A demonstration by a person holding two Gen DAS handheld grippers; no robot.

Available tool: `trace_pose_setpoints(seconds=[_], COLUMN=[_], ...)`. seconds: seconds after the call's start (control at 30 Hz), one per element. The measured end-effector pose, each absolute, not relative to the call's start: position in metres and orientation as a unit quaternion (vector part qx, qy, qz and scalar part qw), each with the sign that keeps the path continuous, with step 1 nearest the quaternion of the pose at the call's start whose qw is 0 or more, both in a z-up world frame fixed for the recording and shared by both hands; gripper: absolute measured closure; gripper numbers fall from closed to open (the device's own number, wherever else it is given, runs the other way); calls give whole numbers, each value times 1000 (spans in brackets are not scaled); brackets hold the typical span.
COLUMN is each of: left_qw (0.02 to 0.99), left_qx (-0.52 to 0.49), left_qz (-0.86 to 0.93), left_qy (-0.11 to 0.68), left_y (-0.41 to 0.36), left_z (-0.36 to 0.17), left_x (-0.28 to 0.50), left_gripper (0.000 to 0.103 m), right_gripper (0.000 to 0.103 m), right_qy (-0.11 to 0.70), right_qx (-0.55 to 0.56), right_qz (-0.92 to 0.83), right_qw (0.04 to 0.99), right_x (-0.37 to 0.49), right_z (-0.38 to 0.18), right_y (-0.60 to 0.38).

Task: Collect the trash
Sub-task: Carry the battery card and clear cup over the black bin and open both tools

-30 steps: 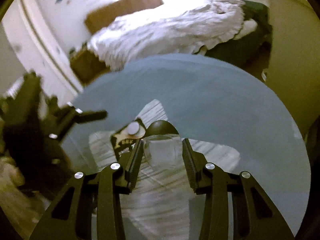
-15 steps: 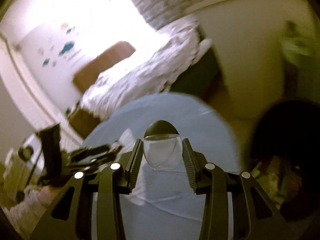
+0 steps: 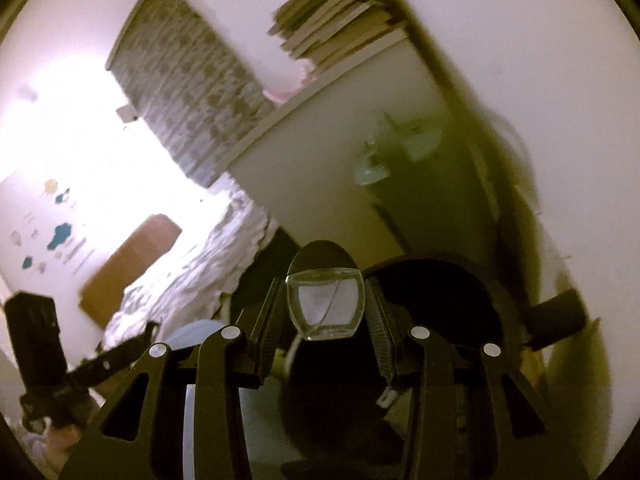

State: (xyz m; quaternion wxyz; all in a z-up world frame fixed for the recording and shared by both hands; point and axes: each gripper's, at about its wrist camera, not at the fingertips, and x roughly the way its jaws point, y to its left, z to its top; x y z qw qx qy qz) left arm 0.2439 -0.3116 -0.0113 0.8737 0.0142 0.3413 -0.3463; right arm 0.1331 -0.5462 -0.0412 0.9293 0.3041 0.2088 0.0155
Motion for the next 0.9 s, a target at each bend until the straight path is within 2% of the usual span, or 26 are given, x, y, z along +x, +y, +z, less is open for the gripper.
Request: trace_pose_setpoints(seconds=[0.3, 0.9], left_qw=[856, 845], left_qx=[24, 32], left_qz=[-366, -373], left_qy=[364, 382], left_y=[-370, -399], left_z=[-30, -52], left_x=[260, 265], left_gripper=[46, 45], right_gripper=[63, 63], right_qy=[203, 217], right_qx=[314, 316], right_qz=[-13, -26], right_qw=[927, 923], right_x=[134, 138], right_z=[-55, -64], right_y=[-569, -569])
